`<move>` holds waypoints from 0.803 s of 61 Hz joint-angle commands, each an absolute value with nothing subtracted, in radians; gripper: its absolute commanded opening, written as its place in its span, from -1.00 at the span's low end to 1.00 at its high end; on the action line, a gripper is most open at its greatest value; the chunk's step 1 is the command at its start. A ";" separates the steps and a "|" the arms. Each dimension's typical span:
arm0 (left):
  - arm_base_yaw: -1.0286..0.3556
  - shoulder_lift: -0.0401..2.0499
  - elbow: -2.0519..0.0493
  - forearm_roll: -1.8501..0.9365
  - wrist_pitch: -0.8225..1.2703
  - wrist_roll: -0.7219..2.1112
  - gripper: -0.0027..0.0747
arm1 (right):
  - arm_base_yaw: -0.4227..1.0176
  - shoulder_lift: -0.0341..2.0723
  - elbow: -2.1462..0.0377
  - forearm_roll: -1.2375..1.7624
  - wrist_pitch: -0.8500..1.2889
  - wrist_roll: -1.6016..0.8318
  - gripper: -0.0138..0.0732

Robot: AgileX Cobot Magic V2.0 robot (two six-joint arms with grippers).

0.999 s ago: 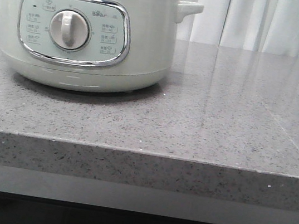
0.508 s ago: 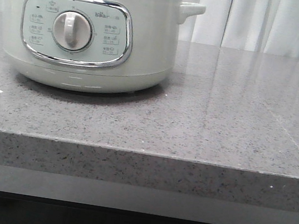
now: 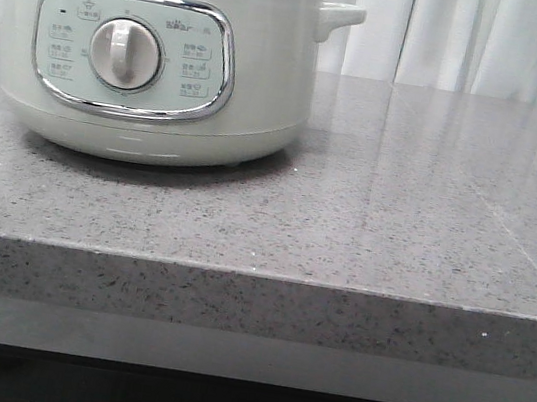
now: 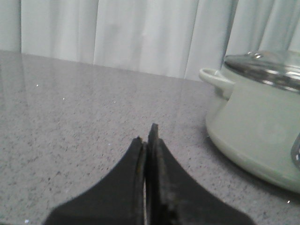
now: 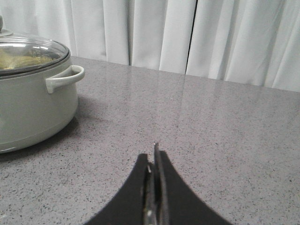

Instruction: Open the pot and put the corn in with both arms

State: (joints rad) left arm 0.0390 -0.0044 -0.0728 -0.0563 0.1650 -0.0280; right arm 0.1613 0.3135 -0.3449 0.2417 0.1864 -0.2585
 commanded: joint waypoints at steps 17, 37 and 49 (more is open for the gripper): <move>0.044 -0.029 0.006 -0.057 0.111 -0.039 -0.98 | 0.157 0.319 -0.371 0.237 0.117 -0.272 -0.84; 0.044 -0.029 0.006 -0.057 0.111 -0.039 -0.98 | 0.157 0.319 -0.371 0.237 0.118 -0.272 -0.84; 0.044 -0.029 0.006 -0.057 0.111 -0.039 -0.98 | 0.157 0.319 -0.371 0.237 0.118 -0.272 -0.84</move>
State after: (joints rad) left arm 0.0407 -0.0044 0.0090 -0.0563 0.1876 -0.0315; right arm 0.1613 0.3135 -0.3449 0.2417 0.1936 -0.2585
